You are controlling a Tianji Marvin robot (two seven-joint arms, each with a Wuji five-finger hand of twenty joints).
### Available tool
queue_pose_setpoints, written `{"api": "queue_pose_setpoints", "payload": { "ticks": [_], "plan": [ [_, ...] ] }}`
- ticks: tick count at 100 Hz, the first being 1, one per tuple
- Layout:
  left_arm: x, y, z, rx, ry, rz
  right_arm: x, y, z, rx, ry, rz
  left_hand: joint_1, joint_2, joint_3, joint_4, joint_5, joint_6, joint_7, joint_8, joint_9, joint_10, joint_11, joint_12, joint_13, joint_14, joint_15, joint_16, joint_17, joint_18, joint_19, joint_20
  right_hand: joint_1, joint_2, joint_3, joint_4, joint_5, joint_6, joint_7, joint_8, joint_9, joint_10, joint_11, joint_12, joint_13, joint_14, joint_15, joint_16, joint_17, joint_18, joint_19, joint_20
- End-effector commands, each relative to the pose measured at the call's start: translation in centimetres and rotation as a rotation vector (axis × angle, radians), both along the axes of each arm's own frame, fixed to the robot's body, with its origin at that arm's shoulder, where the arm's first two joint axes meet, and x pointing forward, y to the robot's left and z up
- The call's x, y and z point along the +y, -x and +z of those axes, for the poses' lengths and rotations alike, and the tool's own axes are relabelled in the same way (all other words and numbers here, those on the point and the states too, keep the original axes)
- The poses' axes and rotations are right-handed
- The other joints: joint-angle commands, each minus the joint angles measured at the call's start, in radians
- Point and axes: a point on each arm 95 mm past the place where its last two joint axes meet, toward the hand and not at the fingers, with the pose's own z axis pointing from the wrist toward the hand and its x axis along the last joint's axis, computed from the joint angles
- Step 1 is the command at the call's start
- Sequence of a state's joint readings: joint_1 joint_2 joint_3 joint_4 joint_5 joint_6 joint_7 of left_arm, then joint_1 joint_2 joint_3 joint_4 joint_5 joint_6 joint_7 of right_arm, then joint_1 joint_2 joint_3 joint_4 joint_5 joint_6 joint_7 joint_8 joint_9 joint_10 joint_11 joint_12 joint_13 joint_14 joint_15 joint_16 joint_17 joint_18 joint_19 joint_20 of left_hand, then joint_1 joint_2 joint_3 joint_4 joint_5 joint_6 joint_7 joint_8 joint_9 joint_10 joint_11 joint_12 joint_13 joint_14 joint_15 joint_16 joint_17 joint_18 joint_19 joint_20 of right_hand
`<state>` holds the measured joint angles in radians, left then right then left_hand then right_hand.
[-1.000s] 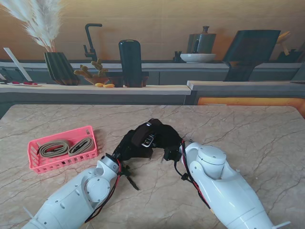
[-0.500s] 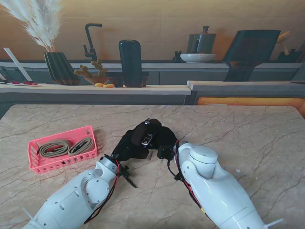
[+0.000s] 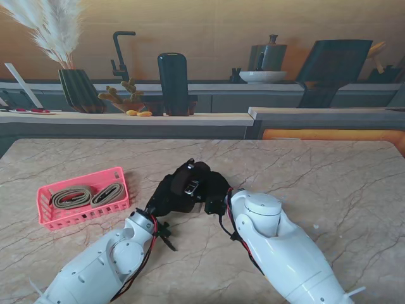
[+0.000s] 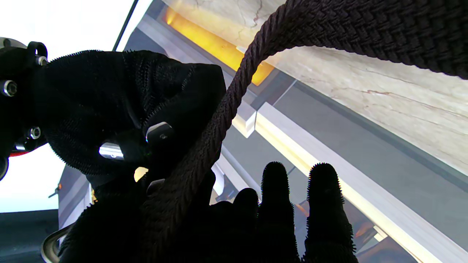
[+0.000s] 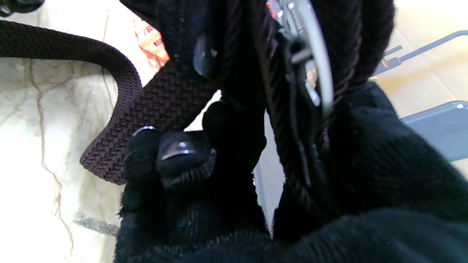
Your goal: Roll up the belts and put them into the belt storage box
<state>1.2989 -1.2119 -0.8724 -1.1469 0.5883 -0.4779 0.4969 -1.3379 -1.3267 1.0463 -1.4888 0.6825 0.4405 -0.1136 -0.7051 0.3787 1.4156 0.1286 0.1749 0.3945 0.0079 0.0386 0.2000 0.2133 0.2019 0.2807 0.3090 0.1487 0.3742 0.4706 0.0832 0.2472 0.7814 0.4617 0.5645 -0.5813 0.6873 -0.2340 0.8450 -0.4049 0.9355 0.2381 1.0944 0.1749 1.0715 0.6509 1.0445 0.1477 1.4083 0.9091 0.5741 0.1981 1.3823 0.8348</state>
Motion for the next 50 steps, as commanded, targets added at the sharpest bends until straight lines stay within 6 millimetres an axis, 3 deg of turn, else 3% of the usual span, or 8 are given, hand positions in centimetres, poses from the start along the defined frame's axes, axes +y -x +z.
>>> {"api": "queue_pose_setpoints", "payload": {
  "ticks": [1, 19, 30, 34, 40, 50],
  "plan": [
    [-2.5, 0.24, 2.57, -0.051, 0.075, -0.035, 0.8, 1.27, -2.26, 0.07, 0.022, 0.03, -0.305, 0.319, 0.128, -0.057, -0.039, -0.416, -0.042, 0.01, -0.021, -0.102, -0.021, -0.014, -0.028, -0.029, -0.005, -0.015, -0.008, -0.026, 0.02, 0.003, 0.122, 0.085, 0.113, -0.001, 0.025, 0.134, 0.037, 0.004, 0.036, 0.064, 0.024, 0.0, 0.05, -0.036, 0.025, -0.002, 0.012, -0.047, 0.091, 0.012],
    [-2.59, 0.47, 2.82, -0.033, 0.118, -0.017, 0.74, 1.38, -2.71, 0.073, 0.043, 0.066, -0.284, 0.319, 0.124, -0.06, -0.04, -0.424, -0.028, 0.048, -0.024, -0.115, -0.026, -0.026, -0.035, -0.026, 0.008, -0.017, -0.009, -0.032, 0.037, 0.0, 0.124, 0.12, 0.068, 0.002, 0.014, 0.159, 0.039, 0.012, 0.021, 0.065, 0.008, -0.014, 0.031, -0.028, 0.003, -0.013, -0.008, -0.044, 0.079, 0.002],
    [-2.52, 0.42, 2.9, -0.032, 0.112, -0.005, 0.69, 1.46, -2.8, 0.073, 0.047, 0.07, -0.275, 0.319, 0.116, -0.063, -0.044, -0.357, -0.05, 0.032, -0.044, -0.069, -0.067, -0.042, -0.06, -0.007, 0.011, -0.018, -0.022, -0.027, 0.038, -0.005, 0.125, 0.121, 0.059, 0.004, 0.018, 0.139, 0.038, 0.016, 0.022, 0.069, 0.004, -0.017, 0.029, -0.022, -0.001, -0.015, -0.009, -0.041, 0.079, 0.001],
    [-2.52, 0.41, 2.92, -0.026, 0.112, 0.001, 0.67, 1.48, -2.83, 0.074, 0.047, 0.071, -0.271, 0.319, 0.114, -0.063, -0.04, -0.335, -0.062, -0.012, -0.049, -0.054, -0.089, -0.038, -0.067, -0.001, 0.01, -0.022, -0.028, -0.024, 0.032, -0.013, 0.126, 0.121, 0.057, 0.005, 0.019, 0.137, 0.039, 0.017, 0.024, 0.071, 0.004, -0.018, 0.03, -0.019, -0.001, -0.015, -0.011, -0.039, 0.079, 0.001],
    [-2.53, 0.4, 2.97, -0.014, 0.116, 0.009, 0.65, 1.51, -2.88, 0.076, 0.049, 0.075, -0.263, 0.319, 0.116, -0.062, -0.043, -0.287, -0.066, -0.038, -0.066, -0.008, -0.108, -0.04, -0.08, 0.019, 0.005, -0.025, -0.041, -0.015, 0.021, -0.02, 0.128, 0.122, 0.055, 0.006, 0.018, 0.136, 0.038, 0.02, 0.024, 0.071, 0.004, -0.019, 0.03, -0.017, -0.001, -0.015, -0.011, -0.039, 0.079, 0.0],
    [-2.41, 0.39, 3.1, 0.0, 0.104, 0.03, 0.66, 1.63, -3.0, 0.07, 0.062, 0.079, -0.248, 0.319, 0.119, -0.061, -0.041, -0.159, -0.063, -0.058, -0.09, 0.157, -0.169, -0.082, -0.097, 0.106, -0.005, -0.048, -0.052, 0.008, -0.013, -0.052, 0.133, 0.116, 0.054, 0.008, 0.023, 0.135, 0.041, 0.023, 0.024, 0.074, 0.003, -0.02, 0.029, -0.014, -0.001, -0.015, -0.014, -0.037, 0.08, 0.0]
  ]
}}
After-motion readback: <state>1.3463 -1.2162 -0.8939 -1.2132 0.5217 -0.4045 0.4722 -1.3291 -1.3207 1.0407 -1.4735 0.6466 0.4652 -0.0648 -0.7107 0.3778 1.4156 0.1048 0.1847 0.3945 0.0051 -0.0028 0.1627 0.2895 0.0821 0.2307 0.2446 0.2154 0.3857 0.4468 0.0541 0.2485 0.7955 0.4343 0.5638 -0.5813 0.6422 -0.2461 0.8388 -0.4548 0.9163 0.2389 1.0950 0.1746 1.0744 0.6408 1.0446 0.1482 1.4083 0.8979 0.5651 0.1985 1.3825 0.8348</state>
